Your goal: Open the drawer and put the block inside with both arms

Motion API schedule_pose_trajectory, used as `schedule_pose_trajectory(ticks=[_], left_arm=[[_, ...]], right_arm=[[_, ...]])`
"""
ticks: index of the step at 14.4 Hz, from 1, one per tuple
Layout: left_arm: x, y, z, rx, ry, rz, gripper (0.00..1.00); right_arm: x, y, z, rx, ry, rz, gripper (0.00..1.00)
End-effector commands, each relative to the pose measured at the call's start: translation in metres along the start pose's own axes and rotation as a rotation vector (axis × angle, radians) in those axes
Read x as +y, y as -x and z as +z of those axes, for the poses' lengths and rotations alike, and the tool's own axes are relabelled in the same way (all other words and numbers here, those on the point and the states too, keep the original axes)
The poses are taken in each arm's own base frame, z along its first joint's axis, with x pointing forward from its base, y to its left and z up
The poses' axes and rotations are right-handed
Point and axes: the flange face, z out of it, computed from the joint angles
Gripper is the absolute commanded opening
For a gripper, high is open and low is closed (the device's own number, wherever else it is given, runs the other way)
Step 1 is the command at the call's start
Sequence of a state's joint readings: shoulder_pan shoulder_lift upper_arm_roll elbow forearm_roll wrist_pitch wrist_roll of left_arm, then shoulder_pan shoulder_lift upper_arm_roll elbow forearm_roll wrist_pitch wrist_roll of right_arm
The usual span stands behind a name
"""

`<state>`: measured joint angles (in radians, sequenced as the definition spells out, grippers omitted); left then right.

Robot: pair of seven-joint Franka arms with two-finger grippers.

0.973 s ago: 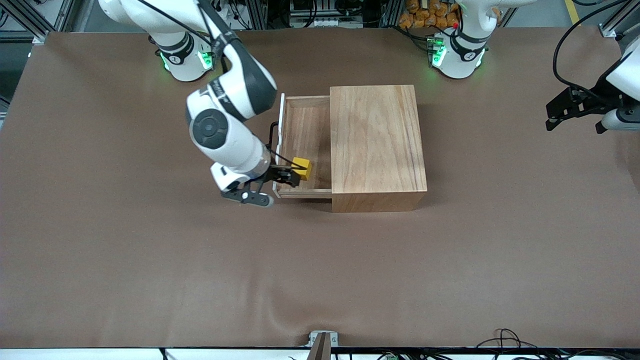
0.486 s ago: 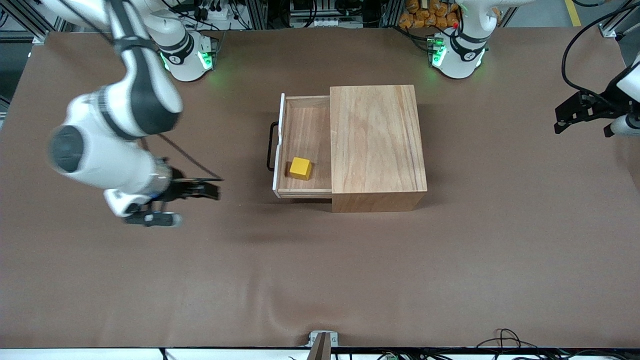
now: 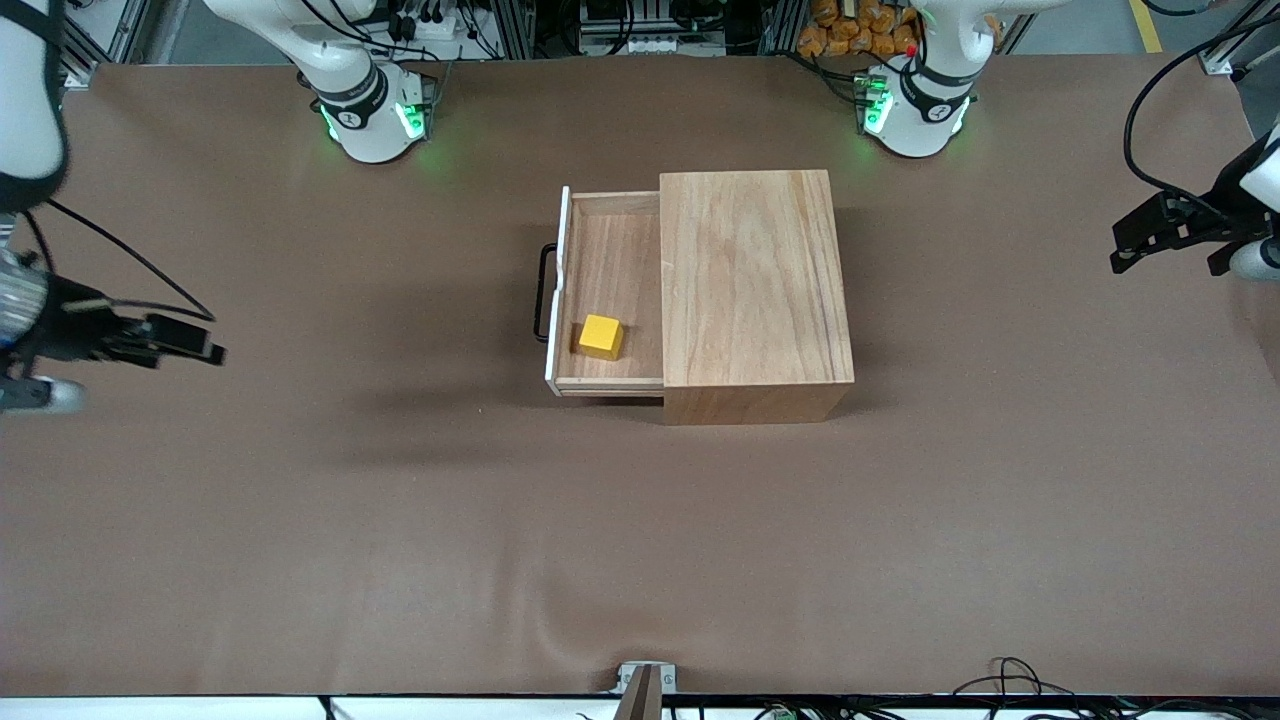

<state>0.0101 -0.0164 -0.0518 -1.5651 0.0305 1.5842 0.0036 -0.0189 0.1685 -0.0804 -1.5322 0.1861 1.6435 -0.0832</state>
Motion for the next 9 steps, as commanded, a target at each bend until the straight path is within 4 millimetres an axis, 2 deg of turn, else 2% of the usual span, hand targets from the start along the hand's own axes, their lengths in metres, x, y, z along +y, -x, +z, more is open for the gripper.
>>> schedule_pose_trajectory(ticks=[1, 3, 5, 9], left_arm=[[0.000, 0.001, -0.004, 0.000, 0.003, -0.013, 1.00], [0.000, 0.000, -0.003, -0.003, 0.003, -0.013, 1.00], [0.000, -0.002, -0.002, -0.003, 0.003, -0.007, 1.00], [0.000, -0.002, -0.002, -0.003, 0.003, -0.006, 1.00]], right_arm=[[0.002, 0.042, -0.030, 0.015, 0.090, -0.018, 1.00], [-0.001, 0.062, -0.047, 0.005, 0.092, -0.013, 1.00], [0.005, 0.073, -0.057, 0.001, 0.105, -0.004, 1.00], [0.013, 0.080, -0.059, -0.033, 0.116, 0.038, 1.00]])
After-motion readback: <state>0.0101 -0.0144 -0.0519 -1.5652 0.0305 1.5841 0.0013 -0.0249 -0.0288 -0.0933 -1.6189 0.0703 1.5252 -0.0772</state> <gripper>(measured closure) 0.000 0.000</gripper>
